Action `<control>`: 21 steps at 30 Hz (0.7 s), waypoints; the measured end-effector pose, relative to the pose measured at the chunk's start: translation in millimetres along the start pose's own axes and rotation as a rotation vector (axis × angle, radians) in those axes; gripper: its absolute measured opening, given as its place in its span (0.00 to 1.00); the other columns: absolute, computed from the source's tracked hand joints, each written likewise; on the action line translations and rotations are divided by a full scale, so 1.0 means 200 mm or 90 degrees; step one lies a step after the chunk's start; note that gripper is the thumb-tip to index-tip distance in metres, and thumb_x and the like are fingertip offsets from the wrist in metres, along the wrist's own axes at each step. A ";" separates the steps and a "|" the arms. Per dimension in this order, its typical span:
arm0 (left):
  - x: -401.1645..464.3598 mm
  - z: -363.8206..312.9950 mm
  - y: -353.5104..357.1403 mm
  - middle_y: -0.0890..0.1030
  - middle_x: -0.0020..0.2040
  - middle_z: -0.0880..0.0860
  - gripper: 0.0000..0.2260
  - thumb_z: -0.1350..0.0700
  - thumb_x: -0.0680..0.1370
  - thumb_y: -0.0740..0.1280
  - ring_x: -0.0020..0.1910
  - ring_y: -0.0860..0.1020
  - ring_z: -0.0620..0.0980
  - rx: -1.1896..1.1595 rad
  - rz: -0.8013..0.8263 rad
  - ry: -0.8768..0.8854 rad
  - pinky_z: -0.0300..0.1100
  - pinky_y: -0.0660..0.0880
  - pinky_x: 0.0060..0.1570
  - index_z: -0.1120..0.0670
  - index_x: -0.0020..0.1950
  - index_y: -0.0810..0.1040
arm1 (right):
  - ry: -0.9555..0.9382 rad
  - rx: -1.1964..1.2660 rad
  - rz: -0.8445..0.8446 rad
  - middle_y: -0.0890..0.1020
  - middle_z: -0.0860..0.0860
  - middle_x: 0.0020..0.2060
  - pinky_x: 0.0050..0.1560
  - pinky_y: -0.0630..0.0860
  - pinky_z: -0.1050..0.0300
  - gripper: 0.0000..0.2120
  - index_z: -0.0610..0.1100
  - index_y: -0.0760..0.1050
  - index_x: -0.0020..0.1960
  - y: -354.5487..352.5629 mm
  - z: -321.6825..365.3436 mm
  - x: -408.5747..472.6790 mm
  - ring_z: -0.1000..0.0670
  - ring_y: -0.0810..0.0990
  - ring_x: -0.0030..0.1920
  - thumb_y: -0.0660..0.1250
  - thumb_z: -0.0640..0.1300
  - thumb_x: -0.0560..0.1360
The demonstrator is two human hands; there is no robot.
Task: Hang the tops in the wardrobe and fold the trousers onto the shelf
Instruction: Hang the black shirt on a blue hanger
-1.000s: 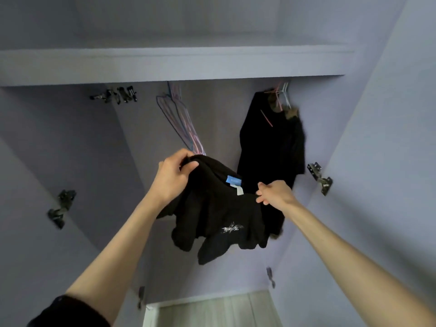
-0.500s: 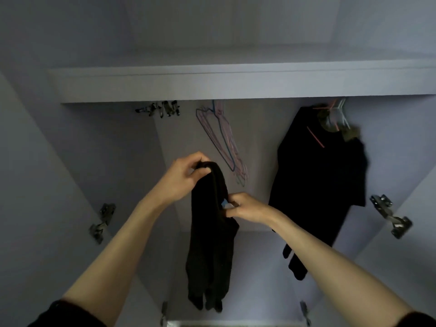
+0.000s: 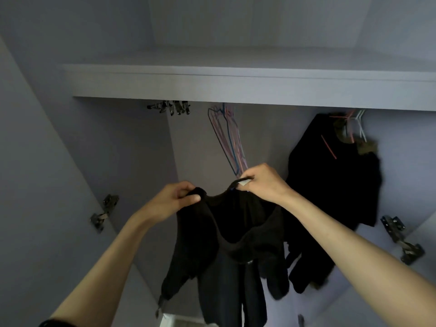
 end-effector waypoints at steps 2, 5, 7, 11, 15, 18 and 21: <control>0.01 -0.02 0.08 0.80 0.41 0.51 0.04 0.65 0.75 0.68 0.39 0.79 0.37 -0.004 0.032 0.007 0.28 0.73 0.43 0.57 0.46 0.77 | 0.006 -0.014 0.005 0.77 0.60 0.28 0.30 0.65 0.69 0.08 0.51 0.78 0.34 -0.02 0.03 0.00 0.61 0.75 0.33 0.73 0.43 0.70; 0.03 -0.03 0.17 0.81 0.43 0.47 0.05 0.60 0.72 0.72 0.40 0.78 0.33 0.071 0.051 0.024 0.27 0.72 0.45 0.52 0.46 0.78 | -0.005 -0.025 -0.008 0.78 0.58 0.30 0.37 0.70 0.64 0.06 0.49 0.79 0.35 -0.04 0.09 0.00 0.54 0.78 0.38 0.73 0.43 0.69; 0.05 0.00 0.23 0.81 0.41 0.45 0.05 0.51 0.71 0.73 0.41 0.79 0.36 0.121 0.044 -0.002 0.34 0.73 0.49 0.47 0.44 0.79 | -0.022 -0.041 -0.023 0.80 0.54 0.33 0.43 0.74 0.61 0.01 0.46 0.82 0.38 -0.04 0.12 -0.01 0.51 0.80 0.42 0.72 0.42 0.69; 0.11 -0.02 0.24 0.79 0.41 0.43 0.04 0.49 0.75 0.69 0.50 0.78 0.48 0.353 -0.087 -0.026 0.47 0.67 0.59 0.47 0.46 0.79 | -0.030 -0.070 -0.058 0.80 0.56 0.32 0.43 0.75 0.60 0.02 0.47 0.82 0.39 -0.09 0.13 -0.01 0.51 0.81 0.42 0.71 0.41 0.70; 0.15 -0.12 0.02 0.83 0.50 0.53 0.08 0.59 0.74 0.67 0.55 0.79 0.54 0.312 -0.257 -0.033 0.50 0.69 0.62 0.53 0.52 0.82 | -0.019 -0.238 -0.088 0.81 0.52 0.37 0.46 0.73 0.55 0.05 0.49 0.79 0.40 -0.18 0.03 0.01 0.48 0.80 0.43 0.69 0.40 0.72; 0.18 -0.22 -0.06 0.83 0.46 0.52 0.07 0.60 0.73 0.69 0.52 0.80 0.53 0.294 -0.262 0.004 0.50 0.71 0.61 0.53 0.50 0.83 | -0.014 -0.355 -0.060 0.76 0.51 0.37 0.46 0.63 0.54 0.02 0.48 0.75 0.44 -0.15 -0.08 0.03 0.44 0.78 0.47 0.66 0.42 0.75; 0.20 -0.26 -0.06 0.80 0.41 0.47 0.06 0.61 0.73 0.69 0.48 0.80 0.49 0.266 -0.248 0.030 0.45 0.75 0.56 0.53 0.48 0.83 | 0.011 -0.405 -0.020 0.79 0.46 0.47 0.49 0.65 0.51 0.05 0.45 0.75 0.52 -0.07 -0.18 0.04 0.42 0.77 0.53 0.64 0.42 0.77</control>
Point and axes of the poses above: each hand's wrist, its own x-axis towards the middle knuckle, its own y-axis out of the palm, z = x × y, the point moved 8 cm from there along x, towards the middle knuckle
